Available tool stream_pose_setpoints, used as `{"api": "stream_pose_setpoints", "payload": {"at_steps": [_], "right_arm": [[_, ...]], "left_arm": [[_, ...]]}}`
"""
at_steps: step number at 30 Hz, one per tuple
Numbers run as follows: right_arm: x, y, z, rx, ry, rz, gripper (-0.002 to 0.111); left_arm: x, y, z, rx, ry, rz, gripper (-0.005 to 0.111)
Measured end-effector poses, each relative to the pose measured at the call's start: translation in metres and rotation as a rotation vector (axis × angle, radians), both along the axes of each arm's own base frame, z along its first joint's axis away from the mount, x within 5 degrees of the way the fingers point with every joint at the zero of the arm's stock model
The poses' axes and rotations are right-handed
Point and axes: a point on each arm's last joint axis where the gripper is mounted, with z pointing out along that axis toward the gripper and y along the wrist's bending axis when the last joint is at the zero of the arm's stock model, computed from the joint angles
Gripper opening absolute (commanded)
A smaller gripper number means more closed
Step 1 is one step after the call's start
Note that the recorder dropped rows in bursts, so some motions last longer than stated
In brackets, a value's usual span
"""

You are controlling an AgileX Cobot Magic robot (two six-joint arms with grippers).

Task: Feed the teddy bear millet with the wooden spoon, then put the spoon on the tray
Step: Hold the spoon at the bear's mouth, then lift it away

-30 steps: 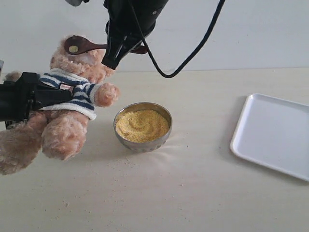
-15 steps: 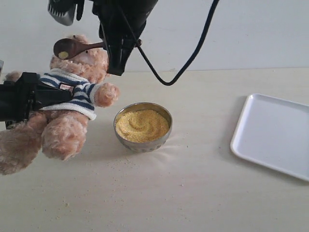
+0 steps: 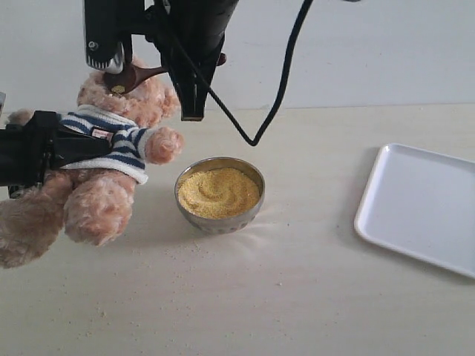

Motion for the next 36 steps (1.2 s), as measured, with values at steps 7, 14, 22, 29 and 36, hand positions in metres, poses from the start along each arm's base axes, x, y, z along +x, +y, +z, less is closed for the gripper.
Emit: {"api": "stream_pose_setpoints", "payload": {"at_steps": [7,14,22,29,36], "right_arm": [[-0.008,0.009,0.006,-0.027,-0.099,-0.008,0.000],[-0.013,0.013,0.009,-0.058,-0.162,0.000,0.000],[-0.018,0.016,0.011,-0.058,-0.184,-0.026,0.000],[-0.019,0.009,0.008,-0.034,-0.122,-0.153,0.000],[-0.029,0.004,0.013,0.135,0.028,-0.282,0.000]], "left_arm": [[0.000,0.000,0.000,0.000,0.000,0.000,0.005],[0.000,0.000,0.000,0.000,0.000,0.000,0.005],[0.000,0.000,0.000,0.000,0.000,0.000,0.005],[0.000,0.000,0.000,0.001,-0.002,-0.001,0.005],[0.000,0.000,0.000,0.029,-0.039,-0.022,0.005]]}}
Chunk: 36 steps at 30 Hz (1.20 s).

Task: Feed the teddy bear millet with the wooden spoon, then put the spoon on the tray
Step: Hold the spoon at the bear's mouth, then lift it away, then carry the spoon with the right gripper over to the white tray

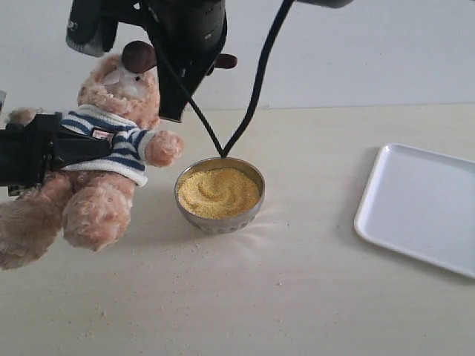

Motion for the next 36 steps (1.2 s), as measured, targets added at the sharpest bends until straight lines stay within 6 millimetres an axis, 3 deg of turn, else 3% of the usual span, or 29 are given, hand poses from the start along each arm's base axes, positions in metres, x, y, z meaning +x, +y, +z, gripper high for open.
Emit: {"api": "stream_pose_setpoints", "payload": {"at_steps": [3,7,13,19,23,26,31,36], "right_arm": [[-0.016,-0.010,0.035,0.180,0.012,0.026,0.000],[-0.020,-0.035,0.066,0.371,0.044,-0.045,0.000],[-0.005,-0.118,0.120,0.735,0.111,-0.219,0.000],[-0.012,-0.179,0.145,0.796,0.094,-0.349,0.000],[-0.015,-0.206,0.144,0.793,0.085,-0.429,0.000],[-0.016,-0.223,0.132,0.794,0.115,-0.495,0.000],[-0.010,-0.248,0.089,0.755,0.202,-0.611,0.000],[-0.010,-0.257,0.038,0.727,0.296,-0.674,0.000]], "left_arm": [[0.000,0.000,0.000,0.003,-0.005,-0.003,0.005],[0.000,0.000,0.000,0.003,-0.005,-0.003,0.005],[0.000,0.000,0.000,0.006,-0.008,-0.004,0.005],[0.001,0.011,0.000,0.005,-0.014,0.034,0.005],[0.001,0.017,0.000,0.005,-0.014,0.055,0.005],[0.001,0.017,0.000,0.005,-0.014,0.055,0.005],[0.001,0.017,0.000,0.005,-0.014,0.052,0.005],[0.001,0.017,0.000,0.006,-0.016,0.051,0.005]]}}
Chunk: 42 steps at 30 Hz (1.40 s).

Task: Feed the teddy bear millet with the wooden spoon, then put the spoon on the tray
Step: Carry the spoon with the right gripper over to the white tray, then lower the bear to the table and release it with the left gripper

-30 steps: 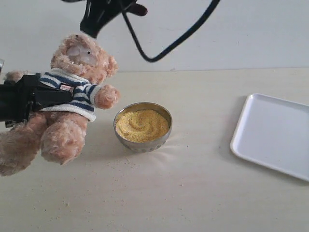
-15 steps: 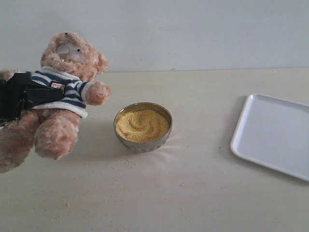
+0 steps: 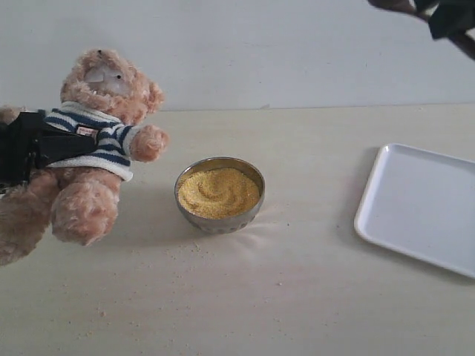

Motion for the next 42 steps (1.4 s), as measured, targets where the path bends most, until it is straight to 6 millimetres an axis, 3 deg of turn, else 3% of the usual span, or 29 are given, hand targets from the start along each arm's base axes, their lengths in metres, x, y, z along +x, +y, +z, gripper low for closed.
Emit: {"api": "stream_pose_setpoints", "payload": {"at_steps": [10,17,21,31,40,42], "right_arm": [[-0.014,0.003,-0.100,0.052,0.186,0.007,0.000],[-0.035,-0.002,-0.153,0.038,0.291,-0.002,0.000],[-0.038,-0.002,-0.162,0.070,0.275,-0.025,0.000],[-0.035,-0.001,-0.159,0.088,0.240,-0.029,0.000],[-0.035,-0.001,-0.159,0.089,0.240,-0.028,0.000],[-0.035,-0.001,-0.159,0.089,0.240,-0.028,0.000]], "left_arm": [[0.000,0.000,0.000,0.001,-0.001,-0.001,0.005],[0.002,0.003,-0.003,0.056,-0.013,0.014,0.005],[0.003,0.004,-0.012,0.060,0.007,0.012,0.005],[0.009,0.002,-0.045,-0.055,0.111,0.024,0.005],[0.010,0.001,-0.049,-0.054,0.096,0.010,0.005],[0.010,0.001,-0.049,-0.041,0.078,-0.001,0.010]]}}
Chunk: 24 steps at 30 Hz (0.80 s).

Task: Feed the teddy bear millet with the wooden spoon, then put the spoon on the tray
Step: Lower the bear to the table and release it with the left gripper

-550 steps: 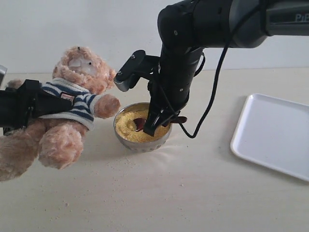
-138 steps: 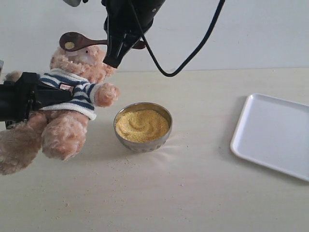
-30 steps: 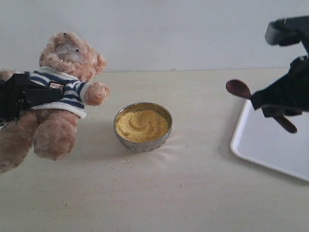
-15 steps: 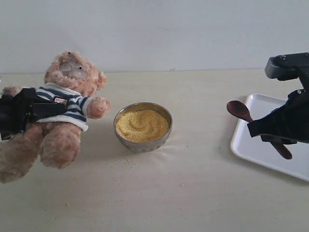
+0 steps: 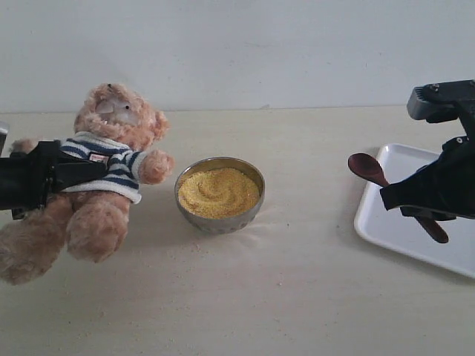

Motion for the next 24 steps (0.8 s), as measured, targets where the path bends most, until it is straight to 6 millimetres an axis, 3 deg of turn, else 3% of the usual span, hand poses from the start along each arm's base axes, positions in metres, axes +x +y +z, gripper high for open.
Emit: {"api": "stream_pose_setpoints", "payload": {"at_steps": [2,5,13,24], "right_arm": [[0.0000,0.0000,0.0000,0.000,0.000,0.000,0.000],[0.0000,0.0002,0.0000,0.003,0.001,-0.002,0.000],[-0.0001,0.0011,0.0003,0.020,0.005,-0.010,0.000],[-0.0001,0.0011,0.0003,0.019,0.005,-0.009,0.000]], "left_arm": [[0.0000,0.0000,0.0000,0.011,-0.015,-0.009,0.018],[0.0000,0.0000,0.0000,0.018,-0.023,-0.013,0.045],[0.0000,0.0000,0.0000,0.022,-0.029,-0.017,0.078],[0.0000,0.0000,0.0000,0.026,-0.034,-0.020,0.079]]}}
